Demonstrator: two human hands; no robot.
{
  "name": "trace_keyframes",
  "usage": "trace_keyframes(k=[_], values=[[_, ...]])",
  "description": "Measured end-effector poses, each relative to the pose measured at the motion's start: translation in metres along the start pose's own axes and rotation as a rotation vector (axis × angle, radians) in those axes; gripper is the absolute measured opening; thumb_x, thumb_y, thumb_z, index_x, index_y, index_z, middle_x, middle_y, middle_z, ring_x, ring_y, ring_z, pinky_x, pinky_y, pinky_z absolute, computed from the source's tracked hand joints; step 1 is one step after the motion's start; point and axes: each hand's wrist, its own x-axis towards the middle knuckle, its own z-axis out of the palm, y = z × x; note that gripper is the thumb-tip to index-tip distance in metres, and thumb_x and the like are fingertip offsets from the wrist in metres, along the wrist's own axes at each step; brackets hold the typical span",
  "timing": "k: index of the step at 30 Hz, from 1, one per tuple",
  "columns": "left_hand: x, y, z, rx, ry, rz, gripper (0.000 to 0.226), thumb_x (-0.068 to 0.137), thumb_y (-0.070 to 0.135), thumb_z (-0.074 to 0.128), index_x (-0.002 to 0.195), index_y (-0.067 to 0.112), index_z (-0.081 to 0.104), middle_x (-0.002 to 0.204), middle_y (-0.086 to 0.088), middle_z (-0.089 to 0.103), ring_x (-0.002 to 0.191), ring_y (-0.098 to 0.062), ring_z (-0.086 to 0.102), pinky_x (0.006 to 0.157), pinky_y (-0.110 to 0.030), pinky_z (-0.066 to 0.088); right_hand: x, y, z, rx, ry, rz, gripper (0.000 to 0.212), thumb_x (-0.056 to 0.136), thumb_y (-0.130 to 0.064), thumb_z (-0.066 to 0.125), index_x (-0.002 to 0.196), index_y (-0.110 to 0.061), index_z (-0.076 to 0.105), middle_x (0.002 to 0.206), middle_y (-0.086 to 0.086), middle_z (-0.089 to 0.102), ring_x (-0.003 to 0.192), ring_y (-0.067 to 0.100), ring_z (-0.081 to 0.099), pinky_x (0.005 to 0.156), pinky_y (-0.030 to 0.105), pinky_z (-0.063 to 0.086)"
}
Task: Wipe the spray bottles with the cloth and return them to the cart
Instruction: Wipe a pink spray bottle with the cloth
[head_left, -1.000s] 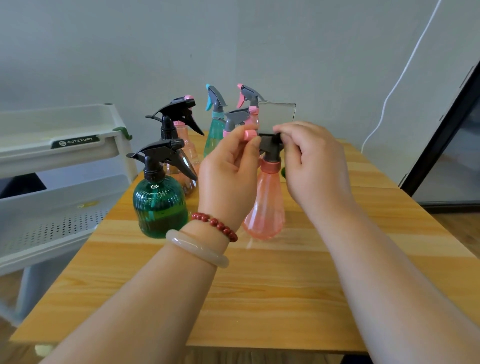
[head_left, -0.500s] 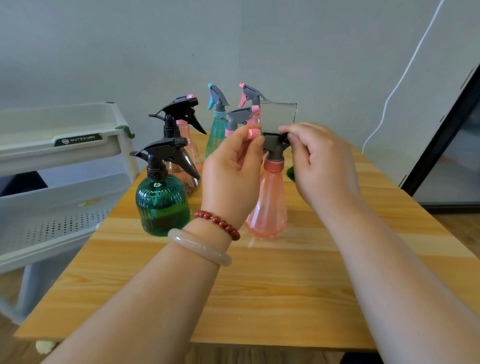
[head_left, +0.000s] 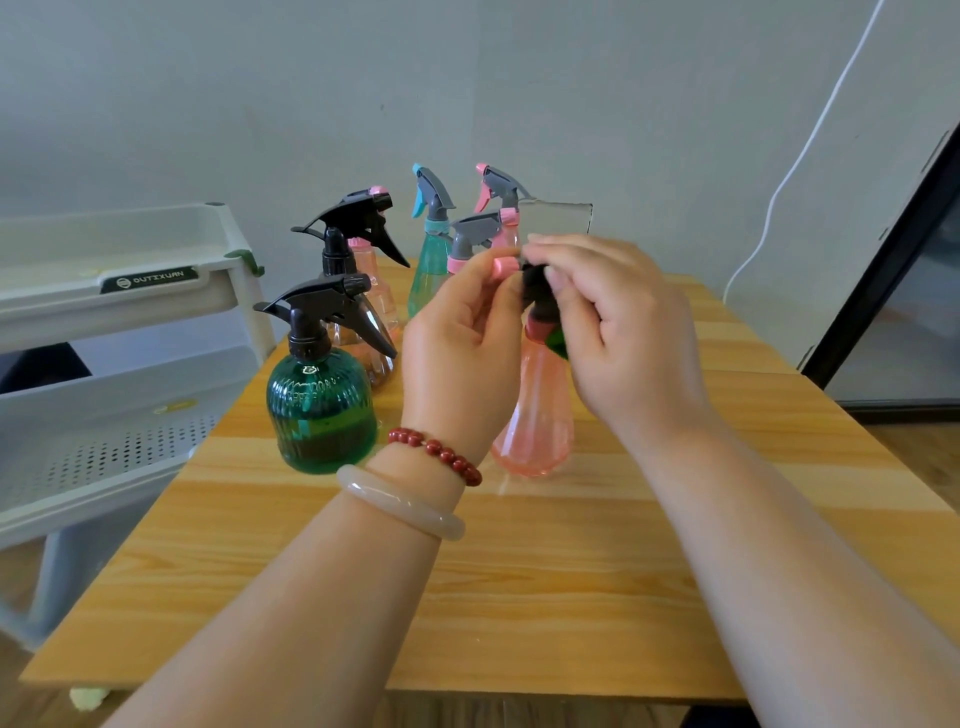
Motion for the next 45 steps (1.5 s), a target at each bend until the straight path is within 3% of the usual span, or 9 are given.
trace_keyframes(k=[3, 8, 12, 17, 21, 28, 33, 37, 45], values=[[0.002, 0.0, 0.0, -0.001, 0.002, -0.011, 0.024, 0.096, 0.023, 0.054, 0.111, 0.011, 0.069, 0.088, -0.004, 0.073, 0.084, -0.023, 0.071, 0.076, -0.047, 0.06, 0.002, 0.013, -0.001, 0.016, 0.027, 0.14, 0.027, 0.096, -0.007, 0.049, 0.11, -0.006, 0.071, 0.108, 0.004, 0.072, 0.102, 0.023, 0.065, 0.09, 0.036, 0.05], [0.0, 0.001, 0.001, 0.003, -0.005, -0.003, 0.02, 0.096, 0.023, 0.055, 0.109, 0.016, 0.069, 0.088, -0.007, 0.073, 0.083, -0.027, 0.071, 0.074, -0.049, 0.059, -0.009, 0.003, 0.001, 0.018, 0.058, -0.006, 0.026, 0.098, -0.005, 0.051, 0.117, -0.004, 0.069, 0.116, -0.006, 0.063, 0.112, 0.011, 0.058, 0.1, 0.017, 0.041], [0.003, 0.0, 0.001, 0.007, -0.006, -0.007, 0.023, 0.097, 0.02, 0.055, 0.111, 0.009, 0.069, 0.086, 0.0, 0.072, 0.084, -0.018, 0.071, 0.078, -0.045, 0.059, -0.011, 0.012, 0.001, 0.035, 0.092, 0.163, 0.027, 0.097, -0.004, 0.05, 0.117, -0.004, 0.069, 0.116, 0.006, 0.07, 0.11, 0.011, 0.058, 0.097, 0.006, 0.035], [0.002, 0.004, 0.002, 0.044, -0.007, 0.006, 0.02, 0.098, 0.01, 0.055, 0.109, 0.012, 0.071, 0.081, -0.001, 0.072, 0.072, -0.019, 0.067, 0.068, -0.036, 0.059, -0.013, -0.007, 0.007, 0.033, 0.075, -0.068, 0.028, 0.097, 0.0, 0.053, 0.121, 0.0, 0.066, 0.125, 0.009, 0.065, 0.118, 0.021, 0.059, 0.105, 0.024, 0.041], [0.004, 0.007, -0.003, 0.042, -0.025, -0.044, 0.019, 0.098, 0.019, 0.057, 0.11, 0.013, 0.071, 0.084, 0.001, 0.073, 0.081, -0.02, 0.07, 0.077, -0.044, 0.059, -0.026, 0.013, 0.006, 0.006, 0.109, 0.1, 0.031, 0.097, -0.004, 0.052, 0.125, -0.003, 0.064, 0.13, 0.009, 0.063, 0.122, 0.02, 0.057, 0.108, 0.025, 0.04], [0.011, 0.013, -0.007, -0.178, -0.216, -0.189, 0.026, 0.096, 0.014, 0.061, 0.12, 0.024, 0.06, 0.102, 0.009, 0.073, 0.098, 0.0, 0.068, 0.086, -0.017, 0.053, -0.034, 0.01, -0.01, 0.028, 0.227, 0.218, 0.028, 0.094, -0.007, 0.061, 0.121, -0.002, 0.064, 0.121, 0.007, 0.061, 0.114, 0.005, 0.052, 0.101, 0.009, 0.034], [0.02, 0.009, -0.002, -0.262, -0.369, -0.314, 0.044, 0.096, 0.038, 0.057, 0.137, 0.023, 0.054, 0.124, 0.0, 0.067, 0.113, -0.01, 0.064, 0.1, -0.033, 0.051, -0.019, 0.005, -0.008, 0.028, 0.265, 0.161, 0.022, 0.085, -0.003, 0.07, 0.107, -0.002, 0.067, 0.108, 0.01, 0.056, 0.104, 0.008, 0.051, 0.095, 0.009, 0.034], [0.019, 0.012, 0.01, -0.38, -0.314, -0.395, 0.033, 0.105, 0.029, 0.043, 0.114, 0.007, 0.065, 0.103, -0.014, 0.067, 0.096, -0.023, 0.064, 0.093, -0.046, 0.052, -0.013, 0.007, 0.006, 0.026, 0.236, 0.093, 0.017, 0.088, -0.001, 0.067, 0.105, -0.002, 0.069, 0.103, 0.005, 0.06, 0.098, 0.007, 0.053, 0.091, 0.01, 0.037], [0.02, 0.006, 0.014, -0.381, -0.292, -0.353, 0.037, 0.105, 0.03, 0.039, 0.118, 0.007, 0.066, 0.104, -0.006, 0.074, 0.089, -0.013, 0.07, 0.073, -0.023, 0.057, -0.031, 0.013, 0.007, 0.003, 0.203, 0.102, 0.017, 0.086, 0.002, 0.066, 0.102, -0.002, 0.072, 0.101, 0.004, 0.065, 0.097, 0.02, 0.06, 0.091, 0.018, 0.042]])
